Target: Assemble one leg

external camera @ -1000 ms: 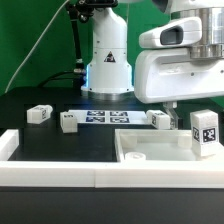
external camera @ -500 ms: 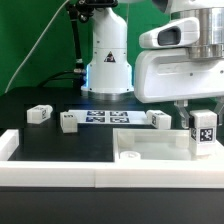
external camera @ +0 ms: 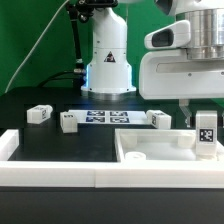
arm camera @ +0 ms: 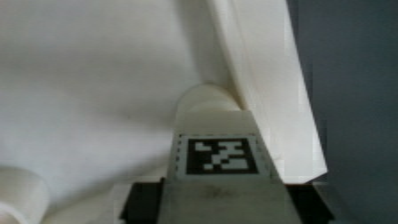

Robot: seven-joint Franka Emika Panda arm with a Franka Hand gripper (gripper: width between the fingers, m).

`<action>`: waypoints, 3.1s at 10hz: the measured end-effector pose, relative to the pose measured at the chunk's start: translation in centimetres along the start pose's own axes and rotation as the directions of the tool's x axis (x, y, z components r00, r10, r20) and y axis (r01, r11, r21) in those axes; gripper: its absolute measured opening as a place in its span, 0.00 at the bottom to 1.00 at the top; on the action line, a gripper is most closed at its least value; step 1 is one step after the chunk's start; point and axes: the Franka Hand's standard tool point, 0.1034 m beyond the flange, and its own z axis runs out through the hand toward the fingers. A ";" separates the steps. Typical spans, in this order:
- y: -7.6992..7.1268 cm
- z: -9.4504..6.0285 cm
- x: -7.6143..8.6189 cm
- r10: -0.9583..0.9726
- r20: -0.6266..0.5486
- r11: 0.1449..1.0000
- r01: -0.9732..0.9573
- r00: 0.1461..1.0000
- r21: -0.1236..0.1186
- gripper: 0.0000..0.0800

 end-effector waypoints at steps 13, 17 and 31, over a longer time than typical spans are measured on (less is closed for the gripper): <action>-0.3 0.1 -0.3 0.712 0.026 0.701 -0.713 0.702 0.022 0.64; -0.3 -0.3 0.2 0.298 0.021 0.954 -0.298 0.954 0.018 0.81; 0.2 -0.3 0.8 -0.510 -0.017 0.860 0.510 0.860 -0.023 0.57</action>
Offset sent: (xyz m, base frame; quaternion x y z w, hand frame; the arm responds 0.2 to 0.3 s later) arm -0.0074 0.0029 -0.0158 -0.0294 0.0122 0.3392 0.9402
